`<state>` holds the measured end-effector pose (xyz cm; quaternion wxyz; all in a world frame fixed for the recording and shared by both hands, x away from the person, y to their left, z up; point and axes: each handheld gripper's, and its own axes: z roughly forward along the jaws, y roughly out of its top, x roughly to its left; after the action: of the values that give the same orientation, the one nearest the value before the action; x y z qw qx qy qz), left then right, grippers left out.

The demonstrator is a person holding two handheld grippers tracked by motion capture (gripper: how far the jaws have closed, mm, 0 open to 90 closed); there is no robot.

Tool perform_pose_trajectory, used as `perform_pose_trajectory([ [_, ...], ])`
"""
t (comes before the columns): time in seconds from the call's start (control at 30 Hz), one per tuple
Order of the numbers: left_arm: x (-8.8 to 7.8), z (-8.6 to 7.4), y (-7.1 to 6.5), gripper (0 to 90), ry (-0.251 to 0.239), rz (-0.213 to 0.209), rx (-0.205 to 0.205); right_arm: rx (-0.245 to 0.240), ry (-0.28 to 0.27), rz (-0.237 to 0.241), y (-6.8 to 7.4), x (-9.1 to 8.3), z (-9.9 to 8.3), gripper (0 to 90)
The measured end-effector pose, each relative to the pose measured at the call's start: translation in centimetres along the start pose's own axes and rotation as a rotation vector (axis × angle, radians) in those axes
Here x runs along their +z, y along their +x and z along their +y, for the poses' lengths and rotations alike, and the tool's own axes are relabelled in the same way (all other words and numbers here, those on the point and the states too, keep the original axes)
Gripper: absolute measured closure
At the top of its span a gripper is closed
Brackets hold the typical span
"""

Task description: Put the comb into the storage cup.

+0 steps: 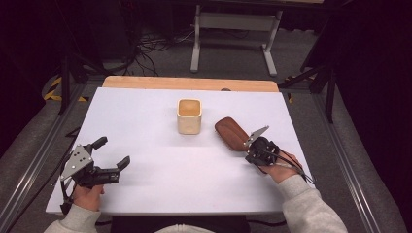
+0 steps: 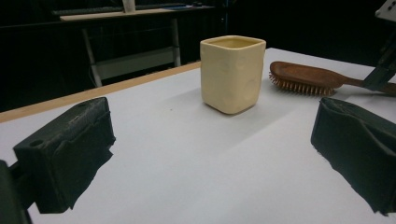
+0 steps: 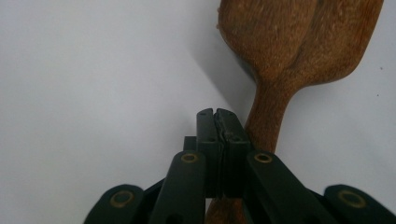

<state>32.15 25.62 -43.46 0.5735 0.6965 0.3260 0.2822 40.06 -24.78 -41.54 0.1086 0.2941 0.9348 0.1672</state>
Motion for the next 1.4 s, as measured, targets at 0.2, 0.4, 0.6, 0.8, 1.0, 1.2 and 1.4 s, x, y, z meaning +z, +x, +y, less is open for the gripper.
perform_pose_trajectory([
  [0.2,0.0,0.0,0.0,0.3,0.005,-0.006,0.000,0.021,-0.048,0.004,0.3,-1.4,0.4,76.5],
  [0.4,0.0,0.0,0.0,0.3,0.002,-0.003,0.002,0.103,-0.081,-0.058,-0.1,-1.8,0.6,29.6],
  [0.6,0.0,0.0,-0.1,0.3,0.001,-0.003,0.003,0.188,-0.079,-0.085,-1.0,-1.0,0.6,2.5],
  [0.8,0.0,0.0,-0.1,0.3,-0.002,-0.004,0.001,0.215,-0.064,-0.083,-1.5,-0.5,0.6,0.0],
  [1.0,0.0,0.0,-0.1,0.3,-0.003,0.000,0.000,0.239,-0.050,-0.079,-1.8,0.2,1.1,0.0],
  [1.2,0.0,0.0,-0.1,0.3,-0.003,-0.001,-0.001,0.258,-0.031,-0.082,-2.0,0.8,1.6,0.0],
  [1.4,0.1,0.0,-0.1,0.2,-0.003,-0.005,0.003,0.283,0.005,-0.084,-2.3,1.8,2.0,0.5],
])
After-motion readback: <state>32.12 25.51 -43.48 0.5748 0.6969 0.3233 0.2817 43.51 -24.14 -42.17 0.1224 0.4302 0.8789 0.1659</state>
